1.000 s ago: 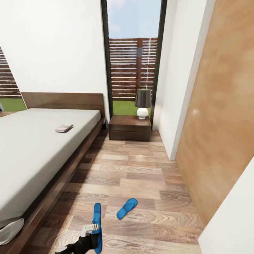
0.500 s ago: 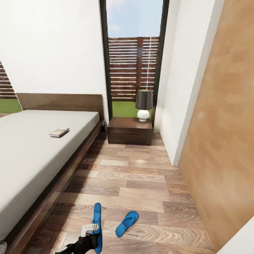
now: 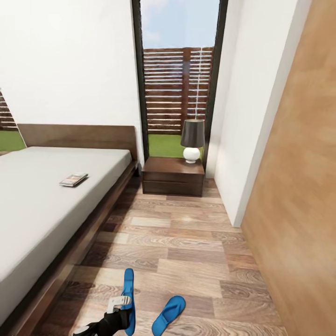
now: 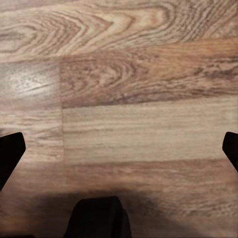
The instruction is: In the bedroom, move the book from the bed onto either nightstand, and place the two sandals side by side next to the bed.
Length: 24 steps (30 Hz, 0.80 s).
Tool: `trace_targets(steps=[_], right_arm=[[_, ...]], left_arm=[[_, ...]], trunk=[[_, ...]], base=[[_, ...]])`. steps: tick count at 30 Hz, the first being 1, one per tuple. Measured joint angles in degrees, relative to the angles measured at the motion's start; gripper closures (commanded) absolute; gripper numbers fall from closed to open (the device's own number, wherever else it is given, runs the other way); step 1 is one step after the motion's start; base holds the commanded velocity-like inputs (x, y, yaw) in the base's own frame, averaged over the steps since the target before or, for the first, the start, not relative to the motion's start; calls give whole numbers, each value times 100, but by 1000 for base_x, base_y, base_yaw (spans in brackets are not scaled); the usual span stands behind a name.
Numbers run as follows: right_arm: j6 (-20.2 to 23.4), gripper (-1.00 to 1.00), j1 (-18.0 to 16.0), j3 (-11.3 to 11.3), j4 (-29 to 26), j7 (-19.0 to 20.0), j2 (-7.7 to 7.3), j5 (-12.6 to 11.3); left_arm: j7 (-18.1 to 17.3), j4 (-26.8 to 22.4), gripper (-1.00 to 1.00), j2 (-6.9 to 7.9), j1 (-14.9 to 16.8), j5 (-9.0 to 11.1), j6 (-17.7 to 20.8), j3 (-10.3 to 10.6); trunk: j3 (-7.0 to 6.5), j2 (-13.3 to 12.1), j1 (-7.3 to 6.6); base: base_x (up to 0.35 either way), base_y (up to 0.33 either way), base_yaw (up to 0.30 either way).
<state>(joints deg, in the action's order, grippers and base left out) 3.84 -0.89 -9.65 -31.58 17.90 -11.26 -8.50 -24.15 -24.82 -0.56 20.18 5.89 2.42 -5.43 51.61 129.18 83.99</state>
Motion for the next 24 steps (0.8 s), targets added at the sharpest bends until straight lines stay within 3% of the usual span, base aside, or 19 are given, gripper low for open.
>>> trace_targets(steps=[24], right_arm=[[29,-100,1,-7,1,3,-1,-6]], left_arm=[[0,-1,100,0,-1,2,0,9]], trunk=[[121,0,0]], base=[[2,0,233]])
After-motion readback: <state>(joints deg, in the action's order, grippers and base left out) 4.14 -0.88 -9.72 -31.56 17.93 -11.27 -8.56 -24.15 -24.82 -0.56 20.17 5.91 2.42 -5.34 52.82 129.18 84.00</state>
